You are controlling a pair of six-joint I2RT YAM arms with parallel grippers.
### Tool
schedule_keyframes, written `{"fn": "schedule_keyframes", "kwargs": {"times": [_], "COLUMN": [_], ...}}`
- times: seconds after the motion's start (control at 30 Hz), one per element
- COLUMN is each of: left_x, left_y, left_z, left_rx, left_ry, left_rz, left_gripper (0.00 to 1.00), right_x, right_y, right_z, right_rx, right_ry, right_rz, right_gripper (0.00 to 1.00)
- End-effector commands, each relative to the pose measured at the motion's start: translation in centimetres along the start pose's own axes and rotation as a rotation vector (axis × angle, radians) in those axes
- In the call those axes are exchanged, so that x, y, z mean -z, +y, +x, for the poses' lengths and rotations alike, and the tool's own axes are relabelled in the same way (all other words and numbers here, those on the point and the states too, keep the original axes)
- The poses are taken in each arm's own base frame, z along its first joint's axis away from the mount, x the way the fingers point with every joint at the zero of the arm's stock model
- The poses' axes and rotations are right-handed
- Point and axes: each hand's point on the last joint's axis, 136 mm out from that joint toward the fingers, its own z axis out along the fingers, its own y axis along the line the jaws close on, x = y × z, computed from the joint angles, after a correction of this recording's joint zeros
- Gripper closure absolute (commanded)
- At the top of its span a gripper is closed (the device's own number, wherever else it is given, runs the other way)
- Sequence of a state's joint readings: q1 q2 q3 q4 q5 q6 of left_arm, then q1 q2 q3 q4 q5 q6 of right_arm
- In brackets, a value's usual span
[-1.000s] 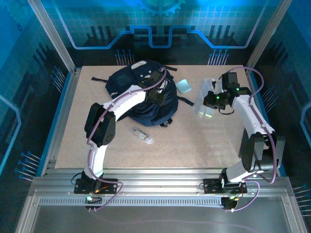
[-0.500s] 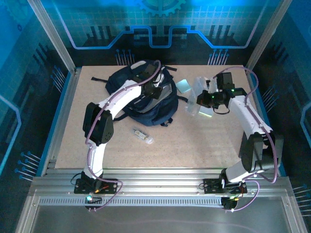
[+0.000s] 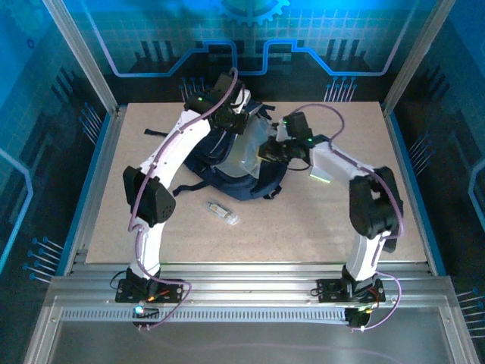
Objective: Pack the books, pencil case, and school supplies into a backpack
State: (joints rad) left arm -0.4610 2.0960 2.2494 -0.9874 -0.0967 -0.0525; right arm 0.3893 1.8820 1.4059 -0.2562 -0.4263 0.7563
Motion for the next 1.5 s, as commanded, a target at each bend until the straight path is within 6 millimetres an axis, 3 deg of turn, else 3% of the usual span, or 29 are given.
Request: {"fn": "schedule_keyframes", "kwargs": {"times": [0.0,0.13,0.4,0.5,0.63,0.77,0.93,1.07,1.27,1.47], "left_x": [2.7,2.7,3.5,3.8,3.8,3.8,3.7,3.5,3.1,3.0], "left_y": [-2.2,-2.9,-3.4,-2.8,-0.5,1.8,3.1,3.1,4.1,5.8], "left_z": [-3.2,-3.1,-3.8,-4.2,-4.6,-4.9,-5.0,-5.3,-5.4,-4.1], "left_rx": [0.01,0.032,0.088,0.106,0.162,0.234,0.25,0.277,0.307,0.328], "left_ry": [-0.121,-0.129,-0.181,-0.202,-0.232,-0.27,-0.287,-0.297,-0.296,-0.265], "left_rz": [0.103,0.149,0.193,0.172,0.127,0.119,0.111,0.188,0.226,0.23], "left_gripper": [1.0,1.0,1.0,1.0,1.0,1.0,1.0,1.0,1.0,1.0], "right_x": [-3.4,-7.5,-14.5,-15.4,-12.2,-6.6,-0.6,3.4,6.2,5.9], "right_y": [2.2,0.8,2.0,2.8,4.4,6.1,6.3,5.6,4.6,4.3], "right_z": [-2.4,-4.3,-6.4,-6.9,-7.0,-6.2,-4.1,-0.8,6.4,12.8], "right_rx": [-0.048,-0.12,-0.192,-0.222,-0.16,-0.071,0.046,0.232,0.416,0.552], "right_ry": [-0.051,-0.072,-0.093,-0.085,-0.121,-0.131,-0.082,0.013,0.128,0.221], "right_rz": [-0.061,-0.002,-0.02,-0.075,-0.103,-0.126,-0.121,-0.022,0.066,0.102], "right_gripper": [1.0,1.0,0.99,0.82,0.66,0.51,0.4,0.3,0.16,0.13]}}
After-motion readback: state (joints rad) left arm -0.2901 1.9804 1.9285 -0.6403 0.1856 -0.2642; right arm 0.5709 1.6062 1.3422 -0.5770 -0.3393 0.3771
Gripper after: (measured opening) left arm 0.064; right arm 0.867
